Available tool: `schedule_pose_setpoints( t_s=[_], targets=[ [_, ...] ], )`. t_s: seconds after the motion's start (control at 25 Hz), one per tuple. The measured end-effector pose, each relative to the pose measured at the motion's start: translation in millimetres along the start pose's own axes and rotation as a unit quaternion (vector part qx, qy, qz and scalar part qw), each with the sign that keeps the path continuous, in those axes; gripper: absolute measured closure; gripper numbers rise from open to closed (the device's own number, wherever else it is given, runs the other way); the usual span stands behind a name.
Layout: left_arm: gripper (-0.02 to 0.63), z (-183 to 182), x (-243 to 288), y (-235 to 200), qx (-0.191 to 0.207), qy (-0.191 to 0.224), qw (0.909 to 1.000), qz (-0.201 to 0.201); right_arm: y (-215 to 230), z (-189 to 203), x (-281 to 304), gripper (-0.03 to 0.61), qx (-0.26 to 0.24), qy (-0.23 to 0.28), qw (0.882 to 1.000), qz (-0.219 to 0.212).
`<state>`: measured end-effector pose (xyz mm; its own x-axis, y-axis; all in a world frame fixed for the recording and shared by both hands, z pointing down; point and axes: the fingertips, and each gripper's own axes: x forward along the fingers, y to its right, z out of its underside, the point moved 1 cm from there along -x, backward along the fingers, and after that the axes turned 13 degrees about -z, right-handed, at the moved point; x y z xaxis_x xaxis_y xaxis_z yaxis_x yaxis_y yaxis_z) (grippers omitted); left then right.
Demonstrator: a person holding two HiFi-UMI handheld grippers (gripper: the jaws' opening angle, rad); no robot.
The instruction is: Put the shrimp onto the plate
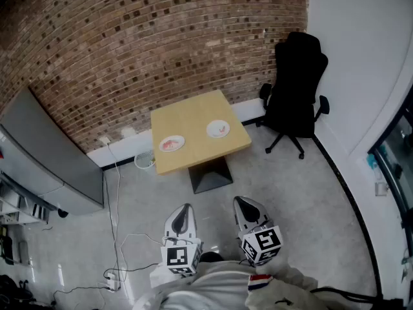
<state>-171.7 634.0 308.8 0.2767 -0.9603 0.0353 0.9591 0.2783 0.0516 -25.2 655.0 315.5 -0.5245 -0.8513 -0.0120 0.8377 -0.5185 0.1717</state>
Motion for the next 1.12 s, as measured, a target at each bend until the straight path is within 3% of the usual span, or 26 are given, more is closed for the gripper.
schedule_pose_setpoints(
  t_s=[0.28, 0.52, 1.12],
  targets=[
    [0.601, -0.6, 42.4, 7.5, 0.015, 0.024, 0.9996, 0.001, 31.3, -8.0, 21.5, 0.554, -0.012, 0.009, 1.0, -0.006],
    [0.601, 5.7, 97.3, 3.4, 0.015, 0.02, 0.9996, 0.012, 67.9, -4.9, 66.1, 0.554, -0.01, 0.001, 1.0, 0.001],
    [0.601, -2.3, 331.9, -111.2, -0.004, 0.019, 0.9998, 0.004, 159.8, -39.5, 303.9, 0.554, -0.039, -0.016, 0.999, -0.001]
  ],
)
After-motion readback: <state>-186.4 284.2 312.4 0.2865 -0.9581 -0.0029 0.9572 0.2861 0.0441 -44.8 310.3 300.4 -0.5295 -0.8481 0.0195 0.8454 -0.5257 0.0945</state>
